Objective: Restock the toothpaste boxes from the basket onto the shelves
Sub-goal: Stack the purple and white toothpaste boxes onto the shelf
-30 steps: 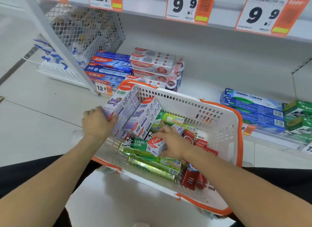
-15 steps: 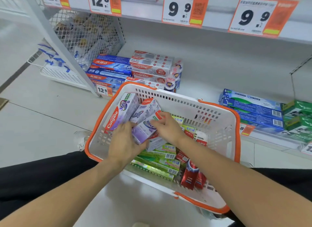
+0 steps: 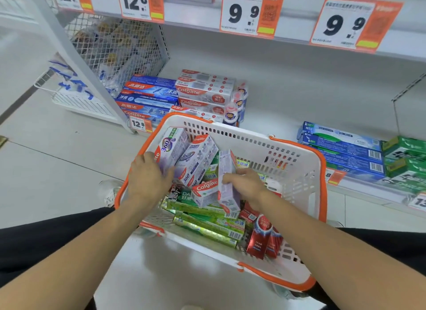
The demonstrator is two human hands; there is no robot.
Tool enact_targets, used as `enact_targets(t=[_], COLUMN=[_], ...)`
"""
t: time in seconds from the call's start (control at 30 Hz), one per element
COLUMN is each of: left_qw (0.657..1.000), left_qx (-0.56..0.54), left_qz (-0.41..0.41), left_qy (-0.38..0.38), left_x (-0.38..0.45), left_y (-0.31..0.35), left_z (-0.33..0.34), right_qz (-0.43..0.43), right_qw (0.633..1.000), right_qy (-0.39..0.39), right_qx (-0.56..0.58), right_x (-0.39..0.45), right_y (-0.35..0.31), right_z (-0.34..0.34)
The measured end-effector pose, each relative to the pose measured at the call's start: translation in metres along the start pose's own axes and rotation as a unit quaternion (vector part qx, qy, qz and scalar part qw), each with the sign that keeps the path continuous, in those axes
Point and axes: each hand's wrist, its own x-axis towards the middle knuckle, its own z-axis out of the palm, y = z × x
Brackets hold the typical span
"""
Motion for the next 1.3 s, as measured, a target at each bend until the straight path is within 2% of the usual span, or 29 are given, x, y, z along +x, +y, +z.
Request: enact_targets(t=[0.1,0.2,0.27,0.4,0.47,0.57,0.63,0.8,0.93,1.03,1.13,1.3], left_qw=[0.991,0.986,0.977,0.974,0.960,0.923,0.918,0.932,0.937,0.927,0.916,0.940], left_qx=[-0.045,-0.112,-0.165,-0.193,-0.214,-0.268,-0.286,-0.261,-0.238,-0.191,-0.206,-0.259], left_qz=[-0.088,-0.100,-0.102,-0.024,0.033,0.067,0.076,0.088,0.163,0.222,0.182,0.072], left_qy=[-0.087,-0.073,-0.089,-0.114,-0.178,-0.267,-0.265,-0.235,-0.196,-0.234,-0.291,-0.210], left_x=[0.010,0.009,0.008,0.005,-0.001,-0.018,-0.025,-0.029,-0.028,-0.027,-0.033,-0.031], left_y=[-0.010,-0.005,-0.002,-0.012,-0.010,0.000,0.004,0.009,0.011,0.006,0.009,0.018], left_z=[0.007,0.006,0.005,0.004,-0.006,-0.013,-0.010,-0.001,0.000,0.003,0.006,0.012], right_qz=[0.023,0.065,0.075,0.097,0.097,0.081,0.068,0.043,0.021,0.001,-0.019,-0.045], right_qw=[0.995,0.989,0.991,0.994,0.994,0.994,0.995,0.997,0.994,0.992,0.993,0.996], right_qy=[-0.042,-0.062,-0.060,-0.041,-0.039,-0.021,-0.013,-0.015,-0.002,0.002,-0.019,-0.027], right_qx=[0.085,0.117,0.097,0.031,0.042,0.070,0.069,0.069,0.106,0.123,0.115,0.068], right_x=[-0.006,-0.007,-0.005,0.001,-0.005,-0.006,-0.004,-0.006,-0.007,-0.009,-0.014,-0.016], right_y=[0.008,0.017,0.018,0.016,0.011,0.005,0.003,0.000,-0.001,-0.007,-0.014,-0.018], right_z=[-0.011,-0.022,-0.025,-0.030,-0.032,-0.037,-0.043,-0.055,-0.065,-0.075,-0.083,-0.083])
